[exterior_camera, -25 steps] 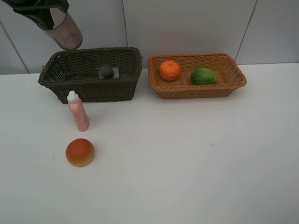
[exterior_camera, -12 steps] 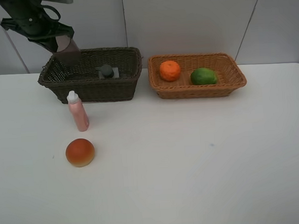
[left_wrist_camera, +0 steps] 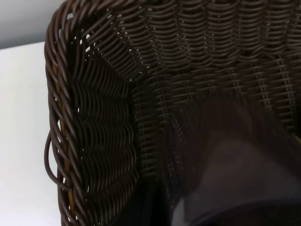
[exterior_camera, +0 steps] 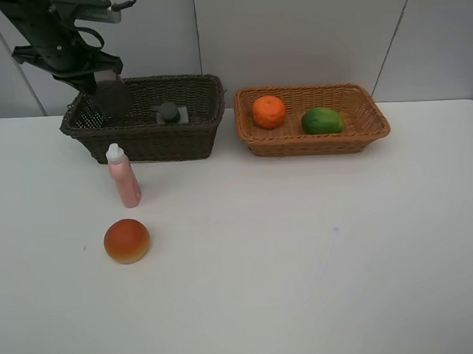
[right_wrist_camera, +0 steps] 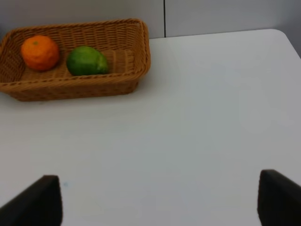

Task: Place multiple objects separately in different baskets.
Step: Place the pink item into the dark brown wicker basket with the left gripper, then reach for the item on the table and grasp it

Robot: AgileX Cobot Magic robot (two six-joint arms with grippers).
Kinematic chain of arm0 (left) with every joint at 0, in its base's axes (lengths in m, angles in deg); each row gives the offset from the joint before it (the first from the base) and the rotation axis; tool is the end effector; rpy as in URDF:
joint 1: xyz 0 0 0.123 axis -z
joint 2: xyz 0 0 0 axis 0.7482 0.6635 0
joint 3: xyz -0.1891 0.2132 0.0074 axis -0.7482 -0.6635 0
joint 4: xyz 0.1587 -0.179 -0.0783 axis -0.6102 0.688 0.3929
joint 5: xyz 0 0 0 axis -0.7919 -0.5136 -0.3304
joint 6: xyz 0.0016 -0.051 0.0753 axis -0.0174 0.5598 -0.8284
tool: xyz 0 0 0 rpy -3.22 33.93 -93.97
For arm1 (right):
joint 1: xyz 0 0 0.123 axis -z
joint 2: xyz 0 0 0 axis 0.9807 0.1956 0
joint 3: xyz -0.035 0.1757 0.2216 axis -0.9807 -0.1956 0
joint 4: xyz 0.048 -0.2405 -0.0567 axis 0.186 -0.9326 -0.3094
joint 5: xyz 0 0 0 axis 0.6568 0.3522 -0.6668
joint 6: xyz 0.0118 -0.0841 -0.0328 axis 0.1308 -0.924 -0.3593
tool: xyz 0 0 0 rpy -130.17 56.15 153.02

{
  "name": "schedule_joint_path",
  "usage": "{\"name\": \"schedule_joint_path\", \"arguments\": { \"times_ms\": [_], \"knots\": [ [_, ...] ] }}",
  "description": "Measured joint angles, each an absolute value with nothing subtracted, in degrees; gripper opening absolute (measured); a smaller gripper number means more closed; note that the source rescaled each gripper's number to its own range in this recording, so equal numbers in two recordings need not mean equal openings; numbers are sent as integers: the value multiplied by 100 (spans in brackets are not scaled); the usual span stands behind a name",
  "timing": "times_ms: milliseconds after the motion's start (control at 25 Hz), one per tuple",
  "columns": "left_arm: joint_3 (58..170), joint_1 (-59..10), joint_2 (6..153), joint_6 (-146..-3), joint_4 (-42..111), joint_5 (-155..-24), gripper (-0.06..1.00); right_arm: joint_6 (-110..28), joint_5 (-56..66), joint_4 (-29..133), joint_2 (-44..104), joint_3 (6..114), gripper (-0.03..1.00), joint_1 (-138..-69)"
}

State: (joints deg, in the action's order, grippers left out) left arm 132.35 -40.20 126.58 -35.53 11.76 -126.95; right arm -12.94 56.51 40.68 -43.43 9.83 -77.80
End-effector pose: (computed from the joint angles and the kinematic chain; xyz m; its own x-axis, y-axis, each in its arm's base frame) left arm 0.4661 -0.0578 0.2169 -0.8362 0.1500 -0.5275 0.1109 0.9883 0.1051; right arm -0.0084 -0.0051 0.2841 -0.4254 0.0704 -0.9023 0.0961 0.9948 0.0323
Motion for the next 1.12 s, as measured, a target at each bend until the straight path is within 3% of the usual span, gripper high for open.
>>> {"name": "schedule_joint_path", "arguments": {
  "times_ms": [360, 440, 520, 680, 760, 880, 1120],
  "knots": [
    [13235, -4020, 12658, -3228, 1176, -12635, 0, -1294, 5651, 4068, -4343, 983, 84, -7780],
    [13235, -4020, 12658, -3247, 1176, -12575, 5, -1294, 5651, 4068, -4343, 983, 84, -7780],
    [13235, -4020, 12658, -3279, 1176, -12509, 19, -1294, 5651, 4068, -4343, 983, 84, -7780],
    [13235, -4020, 12689, -3343, 1176, -12429, 70, -1294, 5651, 4068, -4343, 983, 84, -7780],
    [13235, -4020, 12726, -3343, 1176, -12429, 87, -1294, 5651, 4068, -4343, 983, 84, -7780],
    [13235, -4020, 12747, -3343, 1171, -12434, 95, -1294, 5651, 4068, -4343, 983, 84, -7780],
    [13235, -4020, 12747, -3398, 1166, -12334, 96, -1294, 5651, 4068, -4343, 983, 84, -7780]
  ]
}}
